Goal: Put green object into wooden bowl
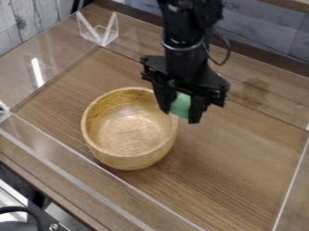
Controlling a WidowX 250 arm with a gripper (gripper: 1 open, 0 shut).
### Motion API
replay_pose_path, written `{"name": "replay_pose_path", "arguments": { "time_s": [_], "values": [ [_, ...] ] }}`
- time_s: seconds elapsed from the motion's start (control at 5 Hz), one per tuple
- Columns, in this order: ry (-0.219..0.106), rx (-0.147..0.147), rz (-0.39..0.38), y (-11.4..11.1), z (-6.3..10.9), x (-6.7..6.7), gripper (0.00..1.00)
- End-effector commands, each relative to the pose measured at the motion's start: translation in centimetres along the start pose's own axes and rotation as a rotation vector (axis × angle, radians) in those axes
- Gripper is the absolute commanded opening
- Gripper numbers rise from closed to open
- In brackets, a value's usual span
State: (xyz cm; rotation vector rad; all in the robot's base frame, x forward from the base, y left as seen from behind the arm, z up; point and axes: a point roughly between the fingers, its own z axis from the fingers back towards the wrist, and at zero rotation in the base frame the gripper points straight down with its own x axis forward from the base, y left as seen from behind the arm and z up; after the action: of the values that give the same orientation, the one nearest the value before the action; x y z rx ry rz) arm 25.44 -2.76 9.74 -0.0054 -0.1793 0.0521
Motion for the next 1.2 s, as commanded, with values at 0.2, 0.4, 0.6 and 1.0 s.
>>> {"name": "replay_pose_path", "arguments": {
  "time_s": [0.2, 0.4, 0.6, 1.0],
  "values": [
    [-0.036, 0.007, 0.003, 0.0, 0.2, 0.9, 0.00],
    [-0.037, 0.014, 0.014, 0.6, 0.3, 1.0, 0.00],
    [-0.039, 0.030, 0.076, 1.6, 0.0, 1.3, 0.00],
    [-0.036, 0.042, 0.143, 1.5, 0.6, 2.4, 0.00]
  ]
}}
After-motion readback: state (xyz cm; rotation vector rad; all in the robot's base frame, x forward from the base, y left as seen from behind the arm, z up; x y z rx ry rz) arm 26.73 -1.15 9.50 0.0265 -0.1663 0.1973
